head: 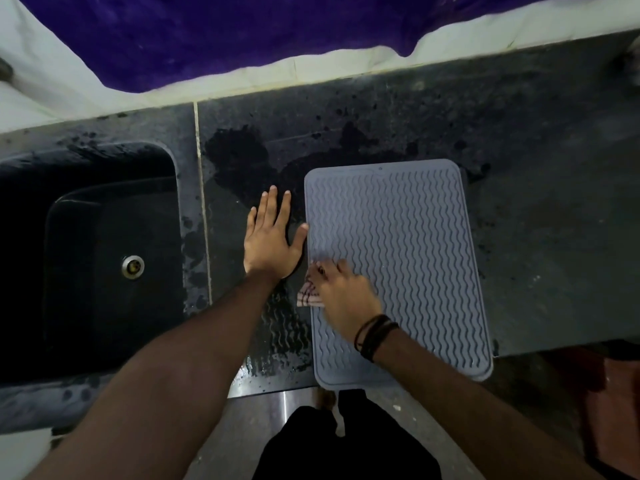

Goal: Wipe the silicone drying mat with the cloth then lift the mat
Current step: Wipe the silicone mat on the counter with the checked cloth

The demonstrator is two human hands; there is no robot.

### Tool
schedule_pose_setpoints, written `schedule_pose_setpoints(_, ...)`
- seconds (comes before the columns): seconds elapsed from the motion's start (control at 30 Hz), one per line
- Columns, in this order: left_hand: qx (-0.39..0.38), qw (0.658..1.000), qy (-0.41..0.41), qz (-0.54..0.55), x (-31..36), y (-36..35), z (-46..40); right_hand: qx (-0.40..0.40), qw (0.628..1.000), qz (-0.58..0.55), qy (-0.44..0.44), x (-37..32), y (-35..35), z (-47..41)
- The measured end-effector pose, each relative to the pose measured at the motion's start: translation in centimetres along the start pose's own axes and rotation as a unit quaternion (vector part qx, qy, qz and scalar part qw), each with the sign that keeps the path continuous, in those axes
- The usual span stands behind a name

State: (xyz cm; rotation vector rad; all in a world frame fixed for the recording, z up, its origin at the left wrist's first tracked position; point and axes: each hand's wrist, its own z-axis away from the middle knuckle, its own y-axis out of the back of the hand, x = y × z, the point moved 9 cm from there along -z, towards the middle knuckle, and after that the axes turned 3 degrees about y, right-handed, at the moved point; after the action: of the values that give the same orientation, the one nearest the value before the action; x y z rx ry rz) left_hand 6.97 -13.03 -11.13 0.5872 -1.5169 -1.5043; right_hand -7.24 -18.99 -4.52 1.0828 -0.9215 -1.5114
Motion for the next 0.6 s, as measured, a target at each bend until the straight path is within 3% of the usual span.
schedule_pose_setpoints(0.23,-0.006,1.000,-0.006,-0.002,0.0,-0.1,-0.1,0.069,0.995,-0.049,-0.059,2.1,3.3,-2.4)
schedule_pose_setpoints(0.37,-0.001,1.000,-0.020,-0.011,0.0,-0.1,-0.1,0.036,0.997,-0.022,-0.064,2.2,2.7,-5.1)
schedule_pose_setpoints(0.6,-0.001,1.000,-0.010,0.001,0.0,-0.2,-0.2,0.074,0.995,0.032,-0.058,-1.3,-0.1,1.9)
